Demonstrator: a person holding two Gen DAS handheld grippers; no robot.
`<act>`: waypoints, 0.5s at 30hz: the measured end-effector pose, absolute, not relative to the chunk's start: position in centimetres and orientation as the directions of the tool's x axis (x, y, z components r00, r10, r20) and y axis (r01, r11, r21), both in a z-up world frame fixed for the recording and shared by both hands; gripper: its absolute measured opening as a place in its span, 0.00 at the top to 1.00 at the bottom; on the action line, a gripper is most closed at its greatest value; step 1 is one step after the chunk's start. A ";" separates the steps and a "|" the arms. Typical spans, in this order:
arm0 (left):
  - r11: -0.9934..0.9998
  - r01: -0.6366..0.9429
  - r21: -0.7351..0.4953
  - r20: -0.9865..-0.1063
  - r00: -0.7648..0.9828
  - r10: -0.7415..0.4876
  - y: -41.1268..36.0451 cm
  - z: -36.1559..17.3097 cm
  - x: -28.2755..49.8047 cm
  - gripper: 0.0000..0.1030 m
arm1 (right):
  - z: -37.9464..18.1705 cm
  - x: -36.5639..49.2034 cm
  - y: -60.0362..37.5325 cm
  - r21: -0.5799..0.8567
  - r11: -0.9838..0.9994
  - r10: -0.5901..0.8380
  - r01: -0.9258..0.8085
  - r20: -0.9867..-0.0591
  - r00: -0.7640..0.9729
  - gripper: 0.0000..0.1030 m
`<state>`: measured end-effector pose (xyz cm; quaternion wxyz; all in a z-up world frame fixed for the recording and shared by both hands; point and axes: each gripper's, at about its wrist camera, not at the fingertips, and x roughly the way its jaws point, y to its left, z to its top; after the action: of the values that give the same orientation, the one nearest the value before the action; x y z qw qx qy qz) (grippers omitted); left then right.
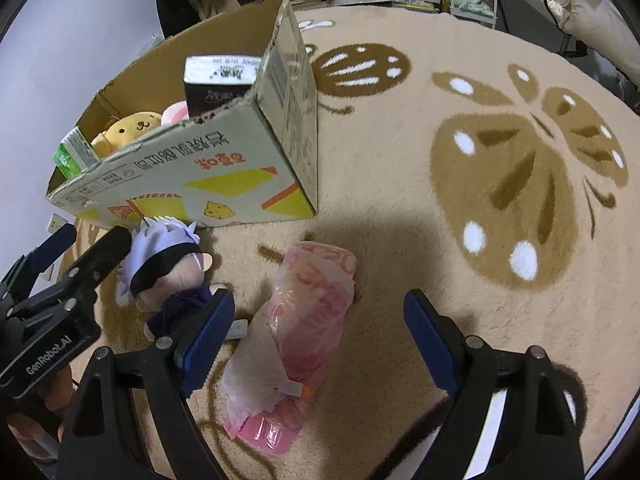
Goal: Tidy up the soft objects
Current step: 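Lower the left tool onto the white-haired doll while the right tool lowers onto the pink package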
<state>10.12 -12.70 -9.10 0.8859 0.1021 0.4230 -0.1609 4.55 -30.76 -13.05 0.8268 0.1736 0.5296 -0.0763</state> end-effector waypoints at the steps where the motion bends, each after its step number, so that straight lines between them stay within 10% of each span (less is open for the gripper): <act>1: 0.926 0.375 0.045 -0.787 0.585 -0.198 -12.9 -9.3 10.2 0.09 | -13.2 4.7 -30.7 0.206 0.928 0.060 0.309 -0.905 0.422 0.12; 15: 0.894 0.443 0.060 -0.832 0.517 -0.201 -15.2 -12.1 10.9 0.09 | -14.7 5.5 -30.7 0.191 0.940 0.079 0.284 -0.928 0.364 0.18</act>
<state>10.86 -15.24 -12.07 0.8607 0.1334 0.4544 -0.1871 5.45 -30.68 -14.66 0.8097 0.1619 0.5605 -0.0633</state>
